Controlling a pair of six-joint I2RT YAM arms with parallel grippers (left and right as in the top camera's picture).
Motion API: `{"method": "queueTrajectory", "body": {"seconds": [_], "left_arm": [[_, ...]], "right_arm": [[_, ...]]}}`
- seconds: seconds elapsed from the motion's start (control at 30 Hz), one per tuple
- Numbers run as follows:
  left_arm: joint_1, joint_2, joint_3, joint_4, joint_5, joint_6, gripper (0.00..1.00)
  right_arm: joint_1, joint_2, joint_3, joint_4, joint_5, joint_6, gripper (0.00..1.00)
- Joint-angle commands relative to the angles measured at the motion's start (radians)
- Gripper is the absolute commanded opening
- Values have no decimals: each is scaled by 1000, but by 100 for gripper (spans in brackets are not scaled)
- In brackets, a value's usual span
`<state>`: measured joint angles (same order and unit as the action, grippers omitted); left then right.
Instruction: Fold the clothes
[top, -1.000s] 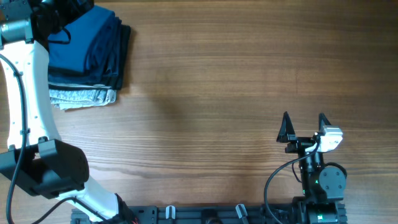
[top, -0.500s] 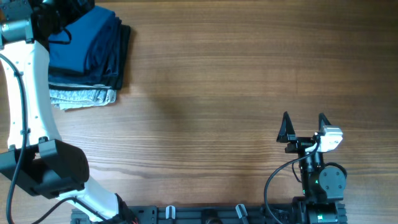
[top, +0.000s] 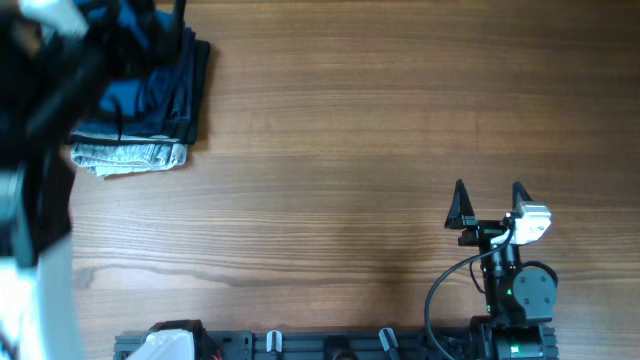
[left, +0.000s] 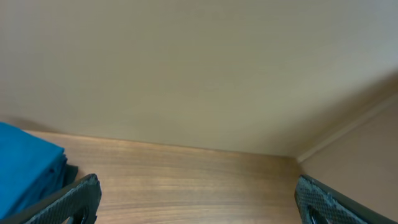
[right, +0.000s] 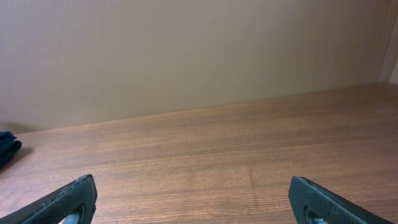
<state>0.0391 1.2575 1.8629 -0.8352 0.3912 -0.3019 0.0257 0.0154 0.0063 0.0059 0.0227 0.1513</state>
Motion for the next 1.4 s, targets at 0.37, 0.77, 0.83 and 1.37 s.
{"method": "queueTrajectory", "body": {"seconds": [0.37,0.77,0.83,1.37], "left_arm": [[4,-692,-1021,97,-57,2,100],[4,-1051,-1681,739,-187,6,100],[4,-1085,-1725,762,-203,6,100],[4,-1241,-1857,766,-306,168,100]], "right_arm": [[6,-8,-1,2,-16,-18,100],[6,-8,-1,2,-16,-18,100],[6,-8,-1,2,-16,-18,100],[6,-8,-1,2,-16,-18,100]]}}
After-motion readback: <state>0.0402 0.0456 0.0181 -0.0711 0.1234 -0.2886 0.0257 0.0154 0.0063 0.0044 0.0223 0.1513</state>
